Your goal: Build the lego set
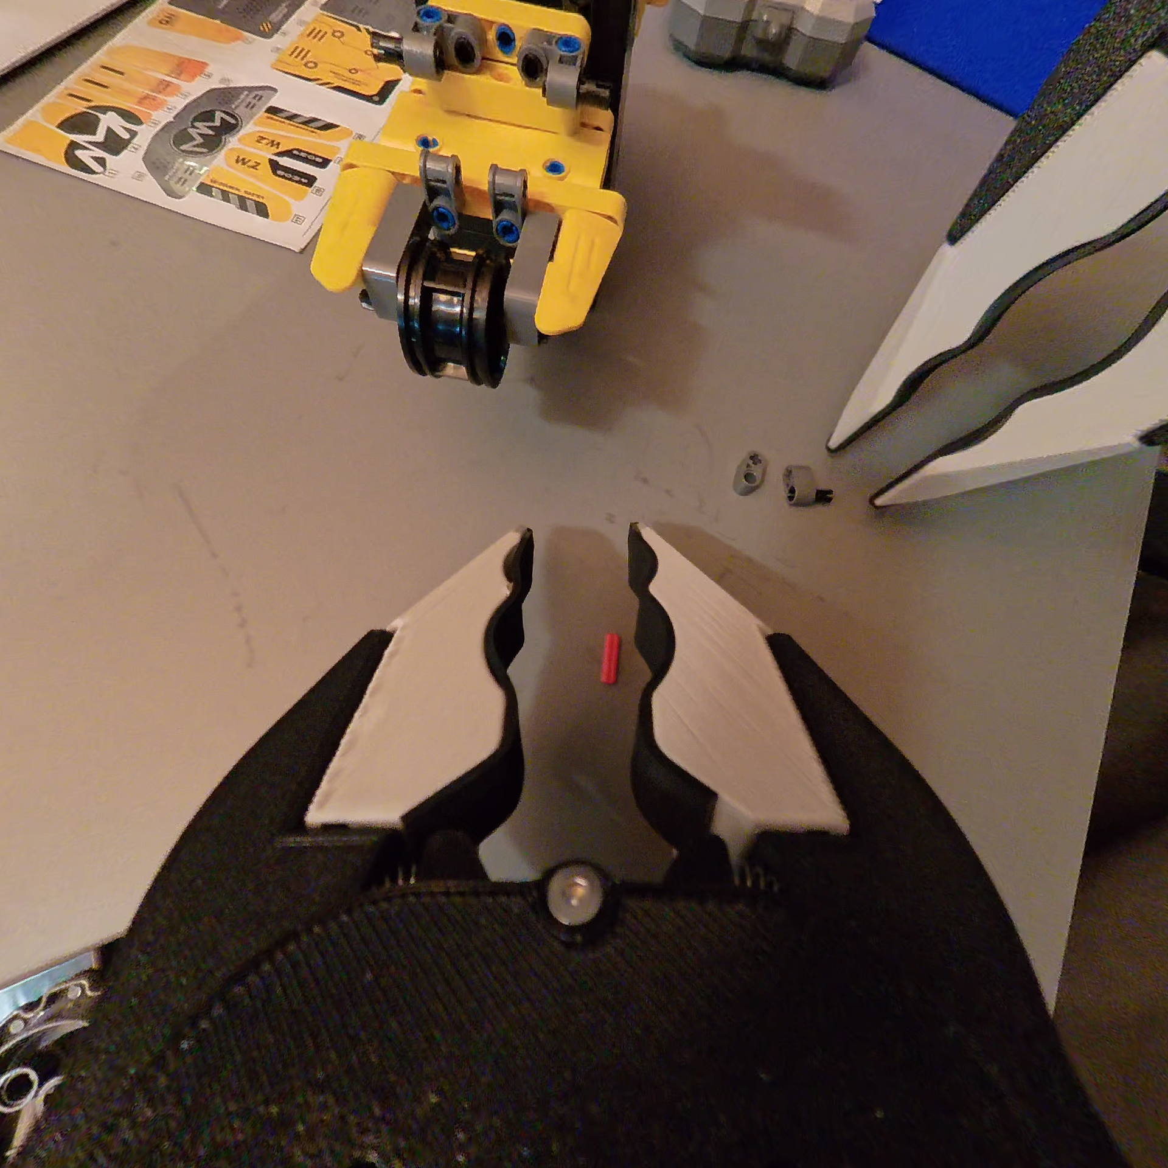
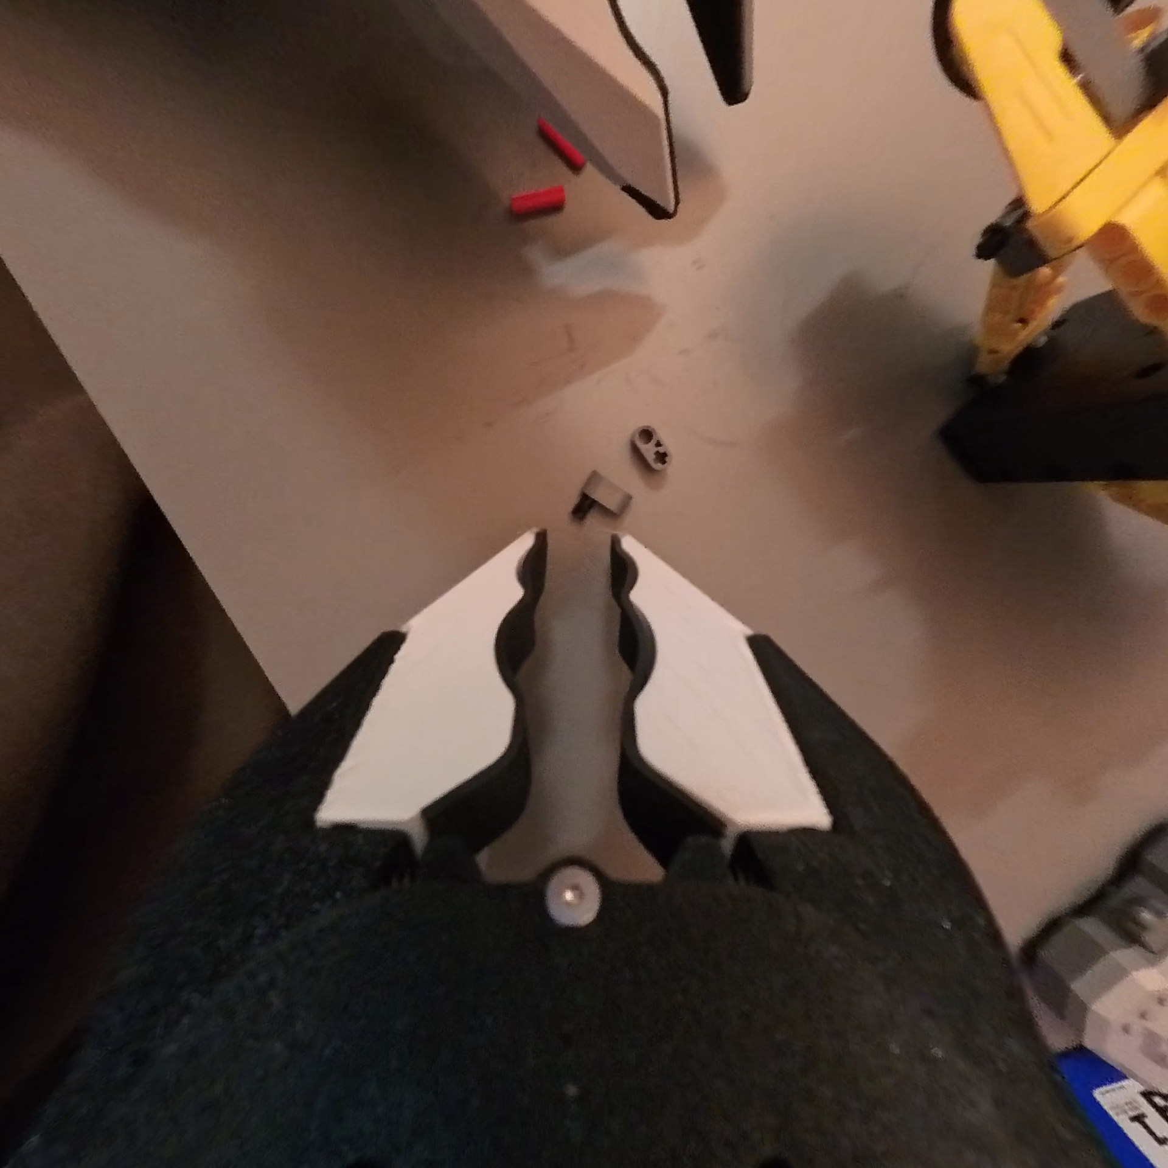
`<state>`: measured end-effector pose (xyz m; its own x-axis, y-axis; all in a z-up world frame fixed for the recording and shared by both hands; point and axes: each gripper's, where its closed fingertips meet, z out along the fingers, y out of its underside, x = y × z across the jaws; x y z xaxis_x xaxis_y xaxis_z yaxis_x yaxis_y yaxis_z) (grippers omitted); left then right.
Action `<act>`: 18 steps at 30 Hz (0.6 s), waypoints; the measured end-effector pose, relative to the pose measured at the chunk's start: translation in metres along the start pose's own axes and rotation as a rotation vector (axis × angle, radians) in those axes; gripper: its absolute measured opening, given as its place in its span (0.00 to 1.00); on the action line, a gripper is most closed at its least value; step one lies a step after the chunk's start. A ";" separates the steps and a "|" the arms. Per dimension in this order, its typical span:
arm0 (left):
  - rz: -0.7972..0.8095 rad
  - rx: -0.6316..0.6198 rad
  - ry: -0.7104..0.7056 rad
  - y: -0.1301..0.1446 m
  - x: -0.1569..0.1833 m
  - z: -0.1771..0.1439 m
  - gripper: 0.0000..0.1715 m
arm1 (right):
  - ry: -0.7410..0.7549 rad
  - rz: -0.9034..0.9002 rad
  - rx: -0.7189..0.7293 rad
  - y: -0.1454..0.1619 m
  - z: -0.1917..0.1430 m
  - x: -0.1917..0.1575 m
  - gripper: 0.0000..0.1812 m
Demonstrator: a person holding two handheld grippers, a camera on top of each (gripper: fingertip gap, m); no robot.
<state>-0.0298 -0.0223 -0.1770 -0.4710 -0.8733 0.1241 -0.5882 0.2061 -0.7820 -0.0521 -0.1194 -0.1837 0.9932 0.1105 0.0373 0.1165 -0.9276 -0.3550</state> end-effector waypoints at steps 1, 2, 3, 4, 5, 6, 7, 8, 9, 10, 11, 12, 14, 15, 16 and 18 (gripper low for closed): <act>0.000 0.000 0.000 0.000 0.000 0.000 0.15 | 0.002 0.001 0.000 0.001 0.001 0.002 0.11; -0.001 -0.001 0.001 0.000 0.000 0.000 0.15 | -0.005 0.005 0.003 0.001 0.002 0.001 0.11; -0.001 -0.002 0.000 0.000 0.000 0.000 0.15 | -0.018 0.007 0.014 0.000 0.004 0.000 0.12; -0.002 -0.002 0.001 0.000 0.000 0.000 0.15 | -0.028 0.005 0.030 -0.002 0.006 -0.002 0.12; -0.002 -0.003 0.001 0.000 0.000 0.000 0.15 | -0.028 -0.005 0.046 -0.004 0.007 -0.003 0.14; -0.002 -0.004 0.001 0.000 0.000 0.000 0.15 | -0.014 -0.022 0.054 -0.005 0.009 -0.002 0.16; 0.000 -0.005 0.000 0.001 0.000 0.000 0.15 | 0.013 -0.042 0.053 -0.005 0.011 0.000 0.17; 0.002 -0.005 0.001 0.001 0.000 0.001 0.15 | 0.033 -0.062 0.053 -0.005 0.012 0.003 0.17; 0.006 -0.006 0.001 0.001 0.001 0.001 0.15 | 0.036 -0.074 0.064 -0.007 0.012 0.003 0.17; 0.011 -0.007 0.002 0.001 0.001 0.001 0.15 | 0.038 -0.076 0.067 -0.009 0.012 0.003 0.16; 0.018 -0.007 0.007 0.001 0.003 0.001 0.16 | 0.032 -0.076 0.068 -0.009 0.013 0.003 0.16; 0.026 -0.004 0.013 0.000 0.004 0.001 0.16 | 0.018 -0.072 0.072 -0.010 0.014 0.002 0.14; 0.038 0.004 0.022 -0.001 0.007 0.001 0.16 | -0.020 -0.050 0.072 -0.011 0.015 -0.002 0.08; 0.044 0.010 0.030 -0.002 0.009 0.001 0.16 | -0.025 -0.044 0.072 -0.011 0.014 -0.002 0.08; 0.052 0.022 0.051 -0.004 0.013 0.000 0.16 | -0.025 -0.046 0.076 -0.011 0.014 -0.001 0.08; 0.073 0.066 0.155 -0.011 0.033 -0.004 0.18 | -0.010 -0.058 0.109 -0.017 0.008 0.000 0.08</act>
<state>-0.0413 -0.0515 -0.1617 -0.6095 -0.7777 0.1536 -0.5064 0.2329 -0.8303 -0.0543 -0.1010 -0.1858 0.9847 0.1668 0.0513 0.1718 -0.8755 -0.4516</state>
